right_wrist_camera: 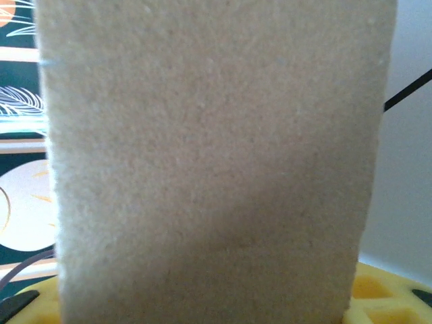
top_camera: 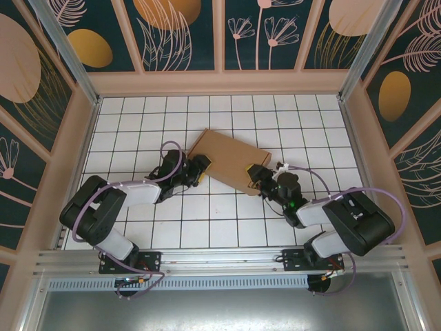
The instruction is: Fold the paper box
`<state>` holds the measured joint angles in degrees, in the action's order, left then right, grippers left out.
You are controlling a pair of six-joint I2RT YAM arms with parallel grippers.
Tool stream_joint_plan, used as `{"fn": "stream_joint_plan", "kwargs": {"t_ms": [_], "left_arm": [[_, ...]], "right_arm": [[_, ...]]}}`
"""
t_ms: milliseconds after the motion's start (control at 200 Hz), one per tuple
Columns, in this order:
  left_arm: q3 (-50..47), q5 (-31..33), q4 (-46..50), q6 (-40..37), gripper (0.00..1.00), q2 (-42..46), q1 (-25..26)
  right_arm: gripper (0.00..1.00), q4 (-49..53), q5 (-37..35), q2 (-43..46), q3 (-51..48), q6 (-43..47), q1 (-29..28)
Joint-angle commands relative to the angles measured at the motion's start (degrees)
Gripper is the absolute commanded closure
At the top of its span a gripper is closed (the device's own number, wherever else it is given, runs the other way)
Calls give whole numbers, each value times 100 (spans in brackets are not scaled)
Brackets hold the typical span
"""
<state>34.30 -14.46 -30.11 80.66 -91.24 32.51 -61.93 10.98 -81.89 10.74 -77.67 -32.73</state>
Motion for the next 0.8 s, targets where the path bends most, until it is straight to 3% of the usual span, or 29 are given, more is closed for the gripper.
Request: {"fn": "stream_joint_plan", "kwargs": {"t_ms": [0, 120, 345, 440, 575, 731, 796], "left_arm": [[39, -115, -941, 140, 41, -239, 8], [91, -220, -937, -61, 38, -105, -4], [240, 444, 1093, -2115, 31, 1090, 10], [424, 470, 1877, -3279, 32, 1514, 14], [910, 1014, 3061, -4775, 33, 2058, 22], [1772, 1444, 4111, -5988, 34, 1883, 249], [1981, 2014, 4311, -6539, 32, 1721, 557]], "right_arm": [[52, -1175, 1204, -36, 26, -519, -288], [54, -825, 931, 241, -45, -411, -244], [60, 2341, 348, 1528, 563, 524, 303], [60, 3001, 638, 1617, 846, 808, 706], [59, 3541, 1339, 1413, 1198, 1152, 1157], [57, 3722, 1898, 1194, 1408, 1341, 1380], [57, 3678, 2067, 1158, 1422, 1319, 1442]]}}
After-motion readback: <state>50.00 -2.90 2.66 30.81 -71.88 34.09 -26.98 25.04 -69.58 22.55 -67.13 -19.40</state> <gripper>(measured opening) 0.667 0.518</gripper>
